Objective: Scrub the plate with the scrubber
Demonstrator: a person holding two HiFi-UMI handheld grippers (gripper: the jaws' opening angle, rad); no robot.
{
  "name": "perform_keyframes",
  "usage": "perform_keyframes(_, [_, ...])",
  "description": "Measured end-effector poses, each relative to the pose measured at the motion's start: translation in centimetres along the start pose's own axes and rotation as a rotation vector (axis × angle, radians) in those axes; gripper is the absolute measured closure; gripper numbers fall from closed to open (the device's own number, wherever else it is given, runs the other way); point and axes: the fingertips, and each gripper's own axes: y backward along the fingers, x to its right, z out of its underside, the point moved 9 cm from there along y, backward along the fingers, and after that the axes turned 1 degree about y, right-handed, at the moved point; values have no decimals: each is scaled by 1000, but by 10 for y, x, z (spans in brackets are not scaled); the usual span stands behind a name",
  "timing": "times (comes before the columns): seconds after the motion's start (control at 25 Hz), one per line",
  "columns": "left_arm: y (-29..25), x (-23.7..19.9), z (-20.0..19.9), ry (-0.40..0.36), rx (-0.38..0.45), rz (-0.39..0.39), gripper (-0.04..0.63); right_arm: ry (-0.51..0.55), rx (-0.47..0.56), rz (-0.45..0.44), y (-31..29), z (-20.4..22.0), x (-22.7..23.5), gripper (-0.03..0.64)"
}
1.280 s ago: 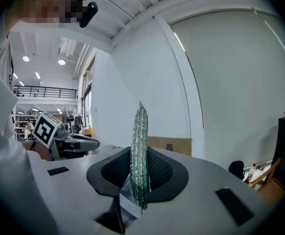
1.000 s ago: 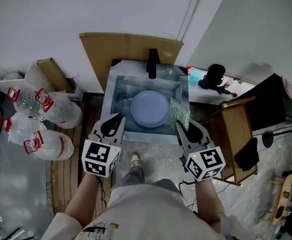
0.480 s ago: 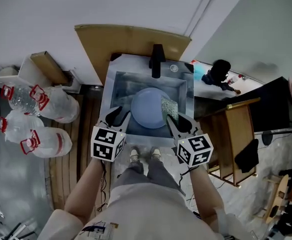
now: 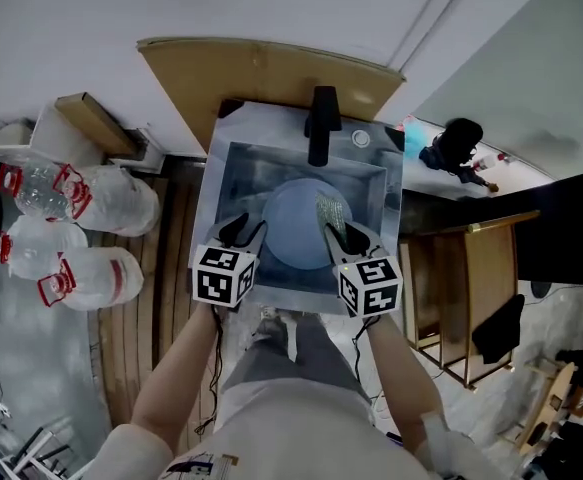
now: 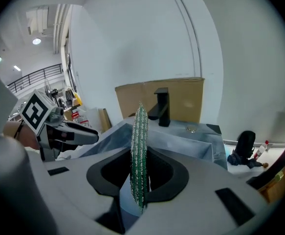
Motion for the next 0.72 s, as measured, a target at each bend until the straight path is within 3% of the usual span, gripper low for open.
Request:
perform_keyframes(0.12, [-28,-11,11,37,-66,-11,442,16,-64,2,-27,10,12,509])
perform_keyframes(0.28, [-63,-34,24,164,-155,-37,437,51,-145,6,-63,25,24,509])
perform_keyframes(0.72, [-126,-51,68,236,-292,-16,426,93,-333,118,-127,64,46,511])
